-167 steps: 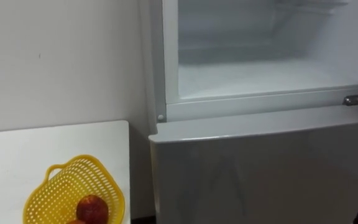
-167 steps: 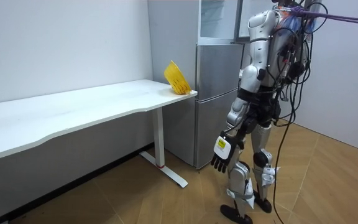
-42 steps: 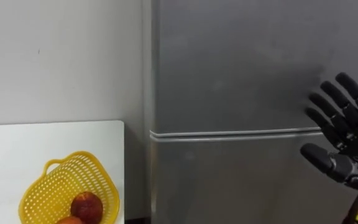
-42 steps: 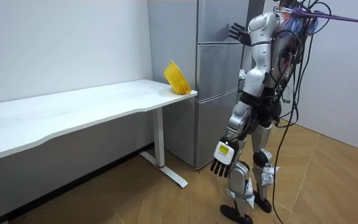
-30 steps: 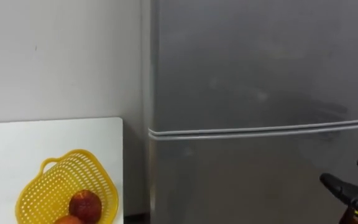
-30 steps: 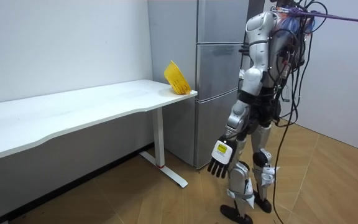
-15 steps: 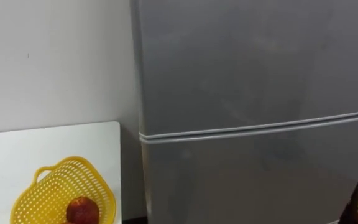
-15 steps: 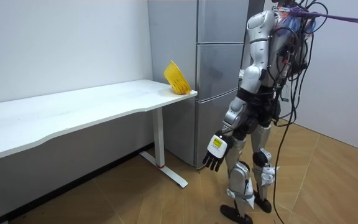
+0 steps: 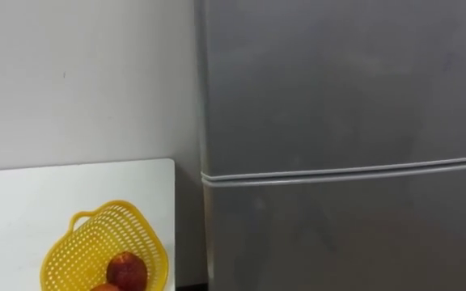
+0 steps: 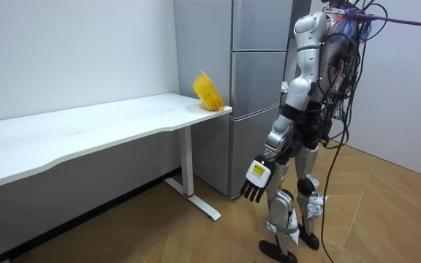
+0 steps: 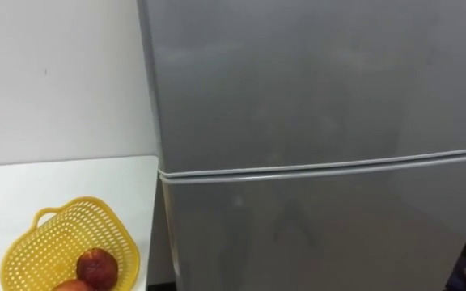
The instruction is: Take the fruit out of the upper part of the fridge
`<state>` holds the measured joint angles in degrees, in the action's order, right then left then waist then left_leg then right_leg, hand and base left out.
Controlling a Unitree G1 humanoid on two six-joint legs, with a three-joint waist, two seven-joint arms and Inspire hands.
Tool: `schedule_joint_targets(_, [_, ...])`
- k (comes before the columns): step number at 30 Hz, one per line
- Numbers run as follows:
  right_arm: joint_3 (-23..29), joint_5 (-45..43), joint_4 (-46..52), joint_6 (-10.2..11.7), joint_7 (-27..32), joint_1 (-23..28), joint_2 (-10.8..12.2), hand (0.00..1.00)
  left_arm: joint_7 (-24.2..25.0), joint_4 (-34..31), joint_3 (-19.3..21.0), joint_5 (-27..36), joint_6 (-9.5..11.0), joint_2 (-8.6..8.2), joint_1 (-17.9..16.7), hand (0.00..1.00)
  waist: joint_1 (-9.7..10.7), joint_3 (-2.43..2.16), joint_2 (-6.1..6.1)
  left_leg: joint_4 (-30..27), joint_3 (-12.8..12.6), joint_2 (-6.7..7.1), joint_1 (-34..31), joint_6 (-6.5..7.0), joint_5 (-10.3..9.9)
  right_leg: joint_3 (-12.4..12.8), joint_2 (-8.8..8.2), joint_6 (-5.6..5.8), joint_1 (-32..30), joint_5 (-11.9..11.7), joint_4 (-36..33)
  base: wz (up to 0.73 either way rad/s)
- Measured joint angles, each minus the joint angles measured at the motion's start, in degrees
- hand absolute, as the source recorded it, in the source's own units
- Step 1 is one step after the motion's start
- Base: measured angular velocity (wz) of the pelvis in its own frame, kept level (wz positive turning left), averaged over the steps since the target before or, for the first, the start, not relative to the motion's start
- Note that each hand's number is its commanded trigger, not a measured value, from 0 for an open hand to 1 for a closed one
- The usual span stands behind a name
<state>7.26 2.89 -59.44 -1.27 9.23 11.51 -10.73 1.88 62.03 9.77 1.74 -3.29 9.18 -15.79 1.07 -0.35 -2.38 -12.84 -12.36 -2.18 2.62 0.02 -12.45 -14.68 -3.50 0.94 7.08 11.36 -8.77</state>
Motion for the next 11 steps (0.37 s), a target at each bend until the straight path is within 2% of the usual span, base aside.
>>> schedule_joint_targets(6, [-2.7,-2.88,-3.23,-0.04,-3.45,-1.51,1.04,0.0,-0.01,0.99,-0.06,-0.06,-0.09,0.09,0.48,0.0,-0.23,0.18,0.08,0.1,0.17,0.51,-0.12,0.0,0.0,-0.36,0.18,0.12,0.02,0.09,0.15,0.02])
schedule_joint_targets(11, [-3.92,-2.92,-5.82,-0.09,-7.02,-1.65,1.98,0.0,-0.08,2.1,-0.37,-0.06,-0.39,0.01,1.31,0.0,-1.37,0.3,0.35,0.08,0.84,0.77,-0.25,0.16,-0.13,-0.58,-0.02,0.34,0.14,0.24,0.21,0.03])
